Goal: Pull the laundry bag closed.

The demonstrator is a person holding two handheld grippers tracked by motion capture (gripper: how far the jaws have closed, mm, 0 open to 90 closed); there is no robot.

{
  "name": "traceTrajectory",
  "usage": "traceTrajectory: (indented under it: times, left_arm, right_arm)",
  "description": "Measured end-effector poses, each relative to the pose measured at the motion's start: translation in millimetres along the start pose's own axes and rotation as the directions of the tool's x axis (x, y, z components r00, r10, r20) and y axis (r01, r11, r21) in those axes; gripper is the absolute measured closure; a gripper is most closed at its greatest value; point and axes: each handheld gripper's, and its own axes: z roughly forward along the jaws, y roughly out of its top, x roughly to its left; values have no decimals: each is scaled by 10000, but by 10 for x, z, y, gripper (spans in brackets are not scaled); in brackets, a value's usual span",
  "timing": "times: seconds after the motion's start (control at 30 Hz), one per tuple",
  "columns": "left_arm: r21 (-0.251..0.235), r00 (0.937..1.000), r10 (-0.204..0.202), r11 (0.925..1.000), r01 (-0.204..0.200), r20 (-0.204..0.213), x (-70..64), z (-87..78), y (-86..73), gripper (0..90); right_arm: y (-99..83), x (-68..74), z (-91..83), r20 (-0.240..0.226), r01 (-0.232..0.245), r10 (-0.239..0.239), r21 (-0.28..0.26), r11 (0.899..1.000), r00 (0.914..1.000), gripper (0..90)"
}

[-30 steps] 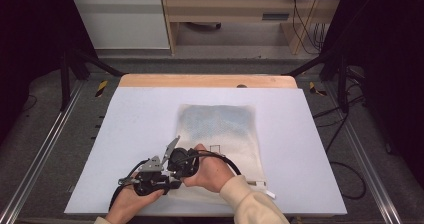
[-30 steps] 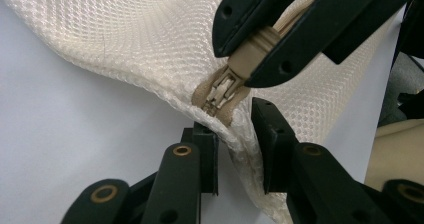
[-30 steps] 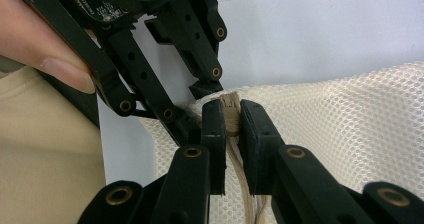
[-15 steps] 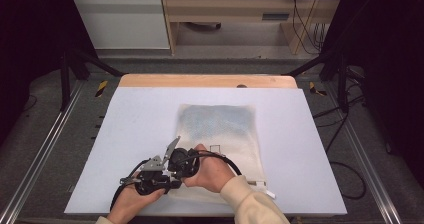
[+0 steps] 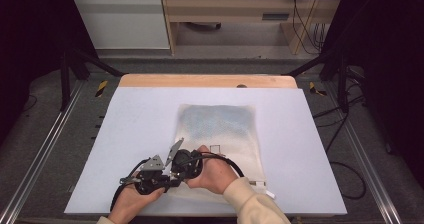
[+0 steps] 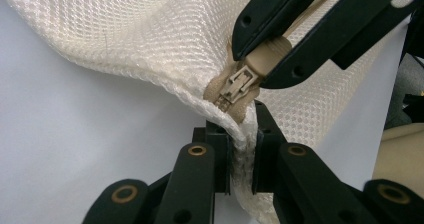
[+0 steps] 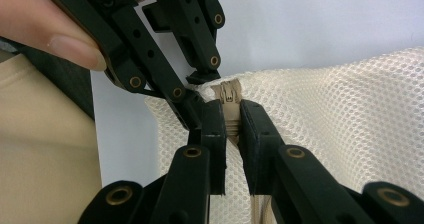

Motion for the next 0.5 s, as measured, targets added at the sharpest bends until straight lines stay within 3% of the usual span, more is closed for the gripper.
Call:
traceTrajectory:
  times: [0.5]
  left_arm:
    - [69, 10000, 47, 10000, -47, -73, -7, -6, 7, 829]
  right_arm:
    - [-44, 11, 19, 152, 108, -108, 14, 9999, 9998, 821]
